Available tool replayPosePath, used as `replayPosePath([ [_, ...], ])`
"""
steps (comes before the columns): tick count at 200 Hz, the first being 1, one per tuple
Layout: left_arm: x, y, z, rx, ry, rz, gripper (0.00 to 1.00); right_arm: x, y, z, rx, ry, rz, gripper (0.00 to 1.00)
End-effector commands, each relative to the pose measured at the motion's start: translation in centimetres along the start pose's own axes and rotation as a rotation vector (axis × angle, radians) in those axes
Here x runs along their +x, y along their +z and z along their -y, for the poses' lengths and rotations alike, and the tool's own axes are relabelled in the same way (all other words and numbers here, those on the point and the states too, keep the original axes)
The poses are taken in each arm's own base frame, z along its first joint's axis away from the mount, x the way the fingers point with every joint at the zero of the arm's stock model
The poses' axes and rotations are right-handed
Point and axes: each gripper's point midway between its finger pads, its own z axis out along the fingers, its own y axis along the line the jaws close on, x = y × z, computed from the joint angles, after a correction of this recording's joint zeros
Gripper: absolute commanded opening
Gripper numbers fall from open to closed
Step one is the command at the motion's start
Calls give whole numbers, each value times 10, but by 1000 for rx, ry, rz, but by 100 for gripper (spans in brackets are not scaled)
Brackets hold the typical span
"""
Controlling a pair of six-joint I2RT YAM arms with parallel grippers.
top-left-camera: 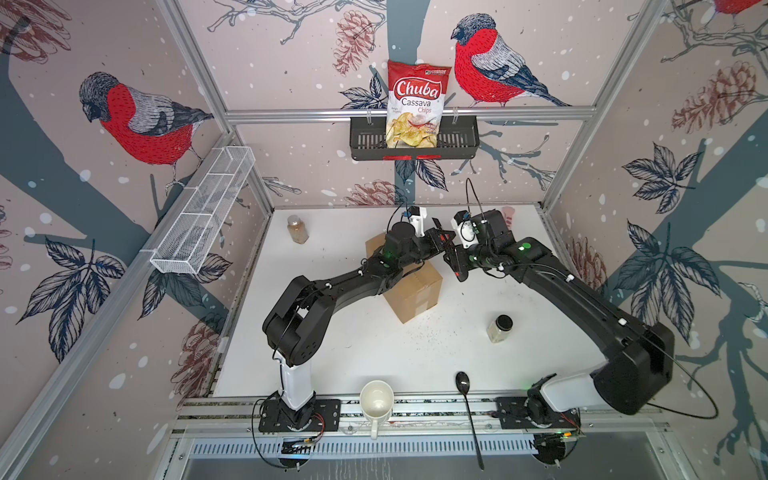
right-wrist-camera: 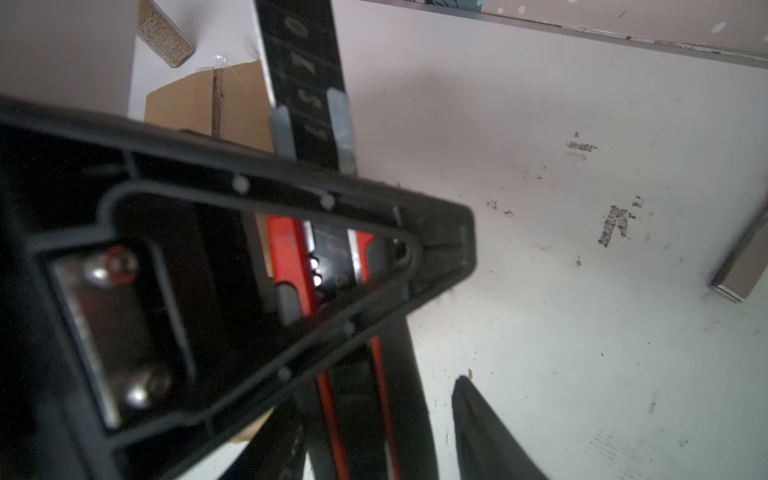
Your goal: Unpack the express box
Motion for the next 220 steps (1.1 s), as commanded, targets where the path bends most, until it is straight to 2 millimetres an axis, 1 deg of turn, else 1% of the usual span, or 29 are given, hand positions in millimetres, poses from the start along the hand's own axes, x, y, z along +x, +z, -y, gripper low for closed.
replayPosePath([
  [1,-13,-1,20,58,27,46,9,-7,2,-4,-28,-11,31,50],
  [11,-13,-1,18,53,27,47,9,-7,2,-4,-29,-11,33,49],
  [43,-12,0,14,44,24,46,9,-8,0,-3,-30,-13,37,38],
  [89,-7,2,2,20,12,41,9,-6,-3,-2,-28,-16,23,23],
  [109,-6,3,-2,15,9,38,9,-4,-3,-2,-28,-19,9,18],
  [127,-5,4,-3,12,8,37,11,-2,-3,-2,-29,-22,-2,14],
  [158,-6,0,-2,13,20,47,23,4,-2,-3,-32,-16,-45,11],
  [178,-5,-5,-2,-4,37,50,35,9,-2,-1,-23,1,-72,10],
  [201,-7,-15,1,-30,68,67,47,17,-5,1,-6,26,-108,9],
  [220,-8,-26,3,-58,91,88,55,29,-8,2,10,45,-157,8],
])
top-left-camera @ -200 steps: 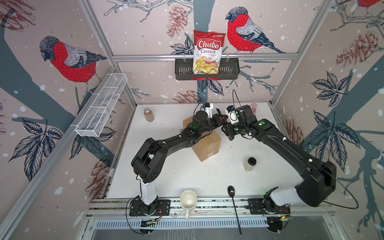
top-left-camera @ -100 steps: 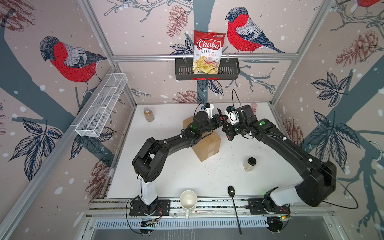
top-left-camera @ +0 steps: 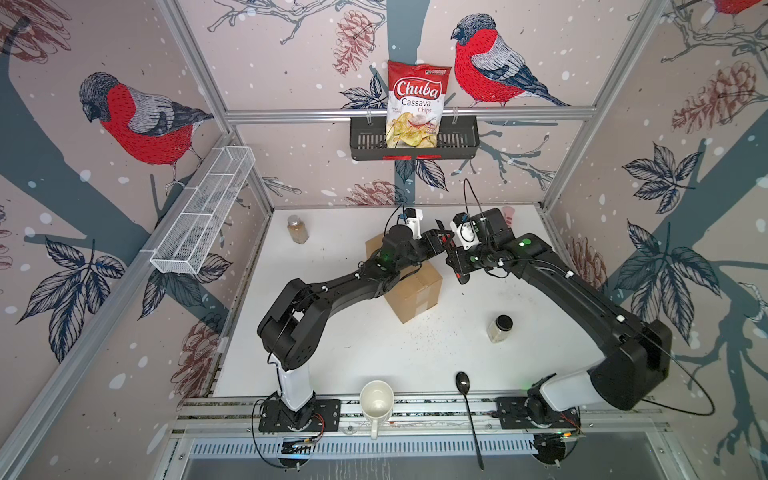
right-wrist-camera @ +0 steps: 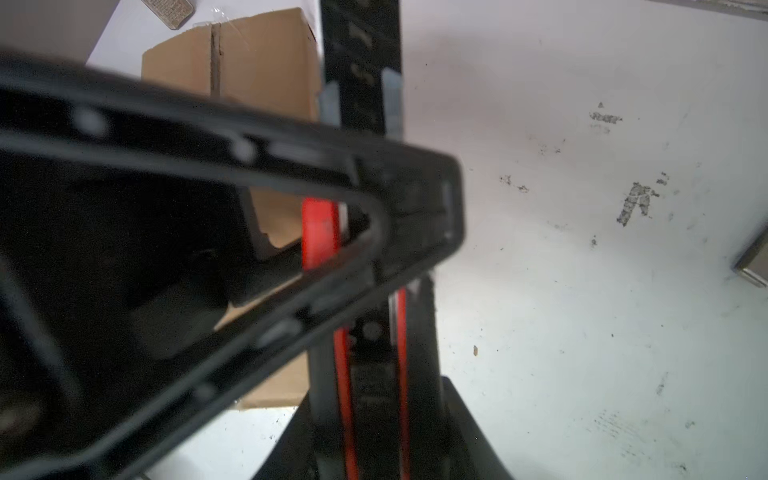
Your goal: Unpack the express box
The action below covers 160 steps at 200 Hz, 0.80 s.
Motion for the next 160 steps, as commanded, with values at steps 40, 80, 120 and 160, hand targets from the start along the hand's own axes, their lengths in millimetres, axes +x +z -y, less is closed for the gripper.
replayPosePath([
  [40,-7,-39,8,-111,131,72,61,46,-18,6,106,80,-151,8],
  [80,1,-78,-9,-328,215,86,64,81,-38,4,161,122,-208,7],
  [120,4,-120,-30,-526,264,119,66,117,-47,-1,193,136,-274,7],
  [160,7,-155,-52,-712,292,135,67,138,-52,-11,216,102,-341,6],
])
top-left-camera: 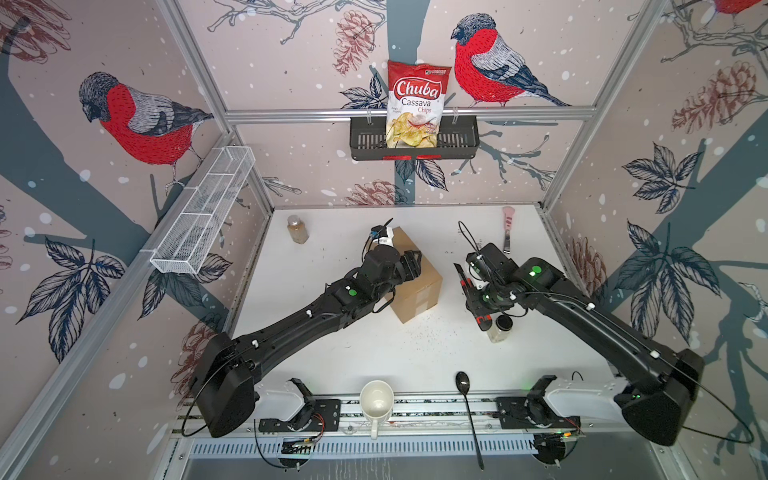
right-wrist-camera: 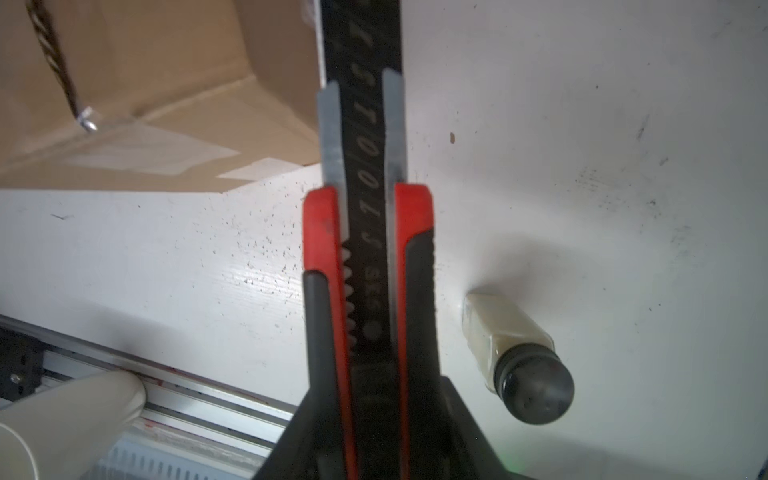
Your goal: Unpack the express box
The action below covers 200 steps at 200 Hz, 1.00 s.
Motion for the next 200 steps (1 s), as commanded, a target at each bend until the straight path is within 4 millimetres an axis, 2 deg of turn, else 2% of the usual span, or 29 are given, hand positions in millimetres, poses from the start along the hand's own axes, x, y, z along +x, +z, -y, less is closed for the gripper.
replayPosePath([
  [1,6,-11,-37,-183,57,6,67,14,-2,4,49,13,-41,6],
  [7,12,-12,-46,-209,58,-4,67,16,-3,3,51,8,-49,6],
  [26,18,-21,-58,-254,57,5,67,22,-4,-5,43,-8,-65,6],
  [83,21,-49,-78,-334,41,56,66,35,3,-29,2,-59,-106,6],
  [144,40,-51,-96,-350,9,36,64,36,12,-46,-20,-89,-128,6],
  [200,52,-48,-102,-339,-9,23,64,33,13,-49,-8,-86,-135,6],
])
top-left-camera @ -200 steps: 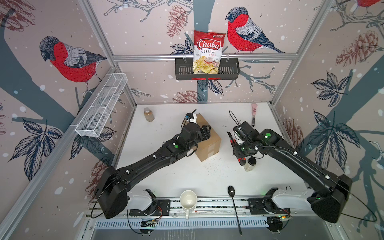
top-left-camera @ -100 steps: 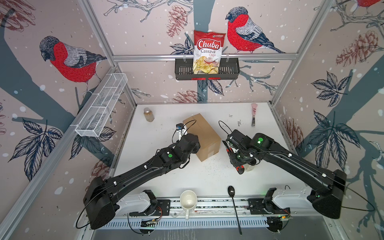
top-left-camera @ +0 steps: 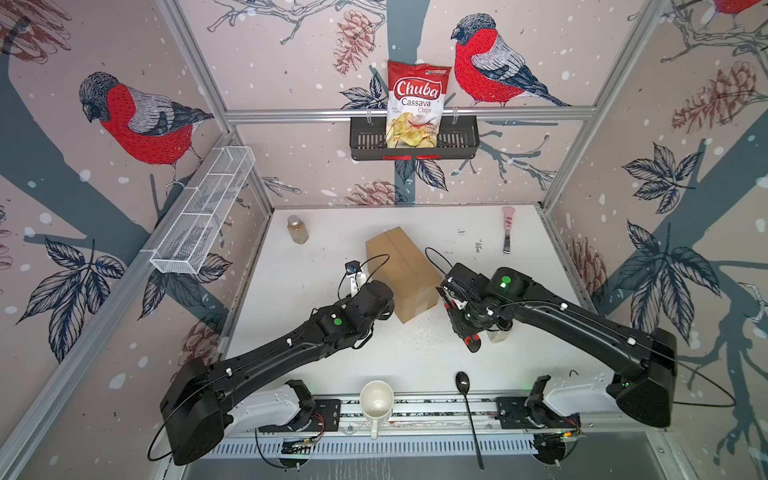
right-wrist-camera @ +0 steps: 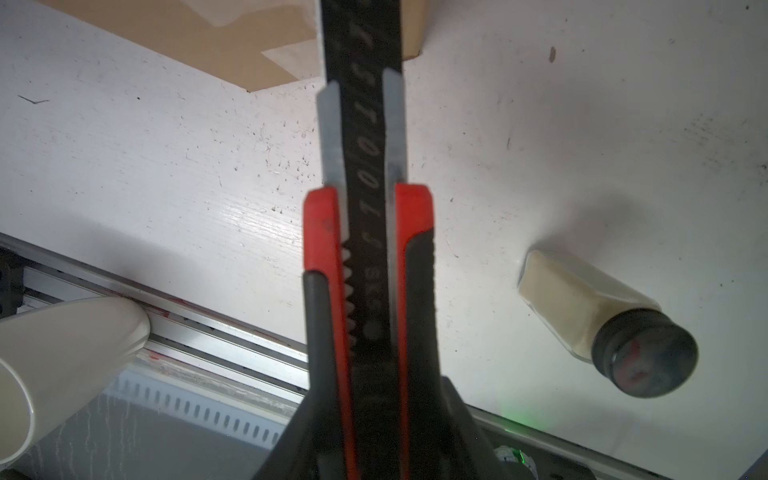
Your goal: Unpack the express box
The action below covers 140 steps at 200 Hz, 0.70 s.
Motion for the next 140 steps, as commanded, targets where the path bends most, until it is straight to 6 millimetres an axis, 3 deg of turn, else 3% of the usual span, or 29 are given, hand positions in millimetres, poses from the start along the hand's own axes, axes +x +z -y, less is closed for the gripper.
replayPosePath([
  [1,-3,1,4,21,-32,19,64,-3,-2,-1,2,10,3,6],
  [140,9,10,10,61,-48,-6,62,-8,-3,-2,27,10,-9,6],
])
